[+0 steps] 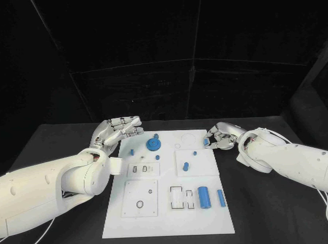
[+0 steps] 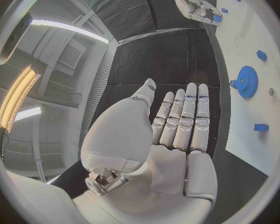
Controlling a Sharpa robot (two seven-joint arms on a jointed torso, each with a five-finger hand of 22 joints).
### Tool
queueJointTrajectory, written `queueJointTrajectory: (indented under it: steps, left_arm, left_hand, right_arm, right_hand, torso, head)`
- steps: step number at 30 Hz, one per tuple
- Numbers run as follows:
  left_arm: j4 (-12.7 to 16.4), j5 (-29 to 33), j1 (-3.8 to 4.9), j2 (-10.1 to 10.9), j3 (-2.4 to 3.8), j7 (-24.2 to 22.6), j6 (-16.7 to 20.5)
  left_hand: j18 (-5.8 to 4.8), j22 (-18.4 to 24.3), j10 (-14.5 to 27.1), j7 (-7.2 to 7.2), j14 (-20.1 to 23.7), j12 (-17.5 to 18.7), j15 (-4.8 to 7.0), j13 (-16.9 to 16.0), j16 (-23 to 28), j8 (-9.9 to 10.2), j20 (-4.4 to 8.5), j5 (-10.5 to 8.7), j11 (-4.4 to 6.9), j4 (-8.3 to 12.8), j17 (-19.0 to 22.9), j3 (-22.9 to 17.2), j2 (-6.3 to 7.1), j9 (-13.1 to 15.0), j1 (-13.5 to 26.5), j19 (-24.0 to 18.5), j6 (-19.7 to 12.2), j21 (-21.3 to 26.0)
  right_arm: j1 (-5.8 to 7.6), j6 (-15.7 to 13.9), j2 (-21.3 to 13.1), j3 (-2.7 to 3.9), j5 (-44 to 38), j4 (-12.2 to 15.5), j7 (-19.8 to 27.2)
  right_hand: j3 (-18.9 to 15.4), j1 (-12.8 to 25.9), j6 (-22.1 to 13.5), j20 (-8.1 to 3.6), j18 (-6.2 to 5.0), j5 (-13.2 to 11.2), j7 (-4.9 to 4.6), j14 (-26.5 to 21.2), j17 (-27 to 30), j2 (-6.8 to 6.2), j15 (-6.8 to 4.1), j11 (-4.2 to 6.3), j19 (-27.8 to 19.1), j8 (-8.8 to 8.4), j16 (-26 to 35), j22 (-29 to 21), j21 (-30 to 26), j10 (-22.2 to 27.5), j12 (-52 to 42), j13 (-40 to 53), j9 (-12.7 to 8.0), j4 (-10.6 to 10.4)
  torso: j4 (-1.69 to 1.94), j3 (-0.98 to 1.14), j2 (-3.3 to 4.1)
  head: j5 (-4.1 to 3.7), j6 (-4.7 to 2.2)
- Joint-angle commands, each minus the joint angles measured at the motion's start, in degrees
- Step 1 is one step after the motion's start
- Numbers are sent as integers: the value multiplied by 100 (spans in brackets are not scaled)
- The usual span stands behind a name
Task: Assemble the parts on the task board
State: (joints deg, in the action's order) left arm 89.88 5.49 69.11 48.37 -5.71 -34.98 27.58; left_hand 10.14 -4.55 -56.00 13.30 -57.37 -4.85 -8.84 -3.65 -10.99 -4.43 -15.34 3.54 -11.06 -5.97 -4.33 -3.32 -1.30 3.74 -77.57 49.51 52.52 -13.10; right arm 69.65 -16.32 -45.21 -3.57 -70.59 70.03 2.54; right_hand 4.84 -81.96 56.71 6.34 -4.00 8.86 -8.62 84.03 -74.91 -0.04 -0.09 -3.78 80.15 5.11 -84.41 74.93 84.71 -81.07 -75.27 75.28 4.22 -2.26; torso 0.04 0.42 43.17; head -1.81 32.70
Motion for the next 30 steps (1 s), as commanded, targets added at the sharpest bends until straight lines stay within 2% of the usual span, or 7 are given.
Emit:
queueJointTrajectory:
  steps: [1, 7, 10, 17, 23, 26, 30]
  left_arm:
    - [4, -21, 9, -5, 5, -15, -73]
    - [4, -21, 9, -5, 5, 2, -84]
    - [5, -21, 9, -5, 5, 7, -87]
    - [5, -21, 9, -3, 5, 12, -93]
    - [3, -21, 9, -3, 5, 17, -94]
    - [1, -21, 9, -3, 5, 19, -96]
    - [13, -15, 9, 10, 5, 29, -97]
  left_hand:
    - [36, 12, 10, 99, -35, 33, -5, 10, 25, 29, 12, -26, -32, 39, 1, 0, -17, -9, 44, 43, 1, 28]
    - [35, 15, 18, 103, -36, 39, -7, 10, 31, 35, 12, -27, -35, 41, 2, 3, -16, -10, 46, 46, -8, 32]
    - [35, 15, 18, 103, -36, 39, -7, 10, 31, 35, 12, -27, -35, 41, 2, 3, -16, -10, 46, 46, -8, 32]
    - [35, 15, 18, 103, -36, 39, -7, 10, 31, 35, 12, -27, -35, 41, 2, 3, -16, -10, 46, 46, -8, 32]
    - [35, 15, 18, 103, -36, 39, -7, 10, 31, 35, 12, -27, -35, 41, 2, 3, -16, -10, 46, 46, -8, 32]
    - [35, 15, 18, 103, -36, 39, -7, 10, 31, 35, 12, -27, -35, 41, 2, 3, -16, -10, 46, 46, -8, 32]
    - [35, 19, 28, 107, -38, 46, -9, 10, 38, 40, 11, -27, -38, 43, 4, 7, -16, -10, 49, 50, -16, 39]
  right_arm:
    - [1, 44, 11, 0, -25, 6, -11]
    - [-1, 33, 19, 0, -25, 2, -17]
    - [-1, 25, 21, 0, -25, 1, -17]
    - [-2, -81, 25, 0, -7, 8, 85]
    - [-2, -318, 29, 0, 76, 24, 211]
    - [-3, -483, 23, 1, 103, 47, 206]
    - [0, -667, -43, 3, 121, 198, 60]
  right_hand:
    - [7, 35, -20, -42, 76, -15, -25, 343, -300, -37, -39, 8, -6, -17, 7, 28, -20, -11, 15, 112, -8, 24]
    - [9, 37, -22, -42, 78, -14, -25, 345, -308, -36, -39, 7, -1, -20, 3, 36, -18, -17, 5, 121, -9, 25]
    - [50, 33, 48, -42, 78, -4, -11, 348, -318, 12, -42, 16, 1, 10, -1, 39, -17, -29, -12, 137, 1, 31]
    - [264, -40, 505, -109, 87, -22, 152, 356, -352, 202, -140, 144, 39, 241, -14, 93, 4, -70, -66, 191, 84, 101]
    - [431, -74, 730, -194, 103, -16, 263, 370, -404, 309, -226, 240, 89, 357, -37, 168, 32, -136, -138, 261, 145, 179]
    - [502, -90, 756, -218, 106, -17, 282, 372, -412, 346, -246, 260, 96, 372, -40, 179, 36, -148, -147, 272, 160, 216]
    - [554, -85, 732, -233, 107, -40, 275, 371, -406, 347, -253, 261, 96, 360, -36, 180, 37, -141, -126, 259, 163, 249]
  torso:
    - [0, -1, -1]
    - [0, 0, 0]
    - [0, 0, -1]
    - [-3, 2, 1]
    - [5, 1, -2]
    - [2, 1, -5]
    - [-7, -12, -19]
  head:
    - [-1, -4]
    - [1, 0]
    - [-2, 1]
    - [-2, 11]
    - [-3, 13]
    - [-11, 24]
    - [-16, 0]
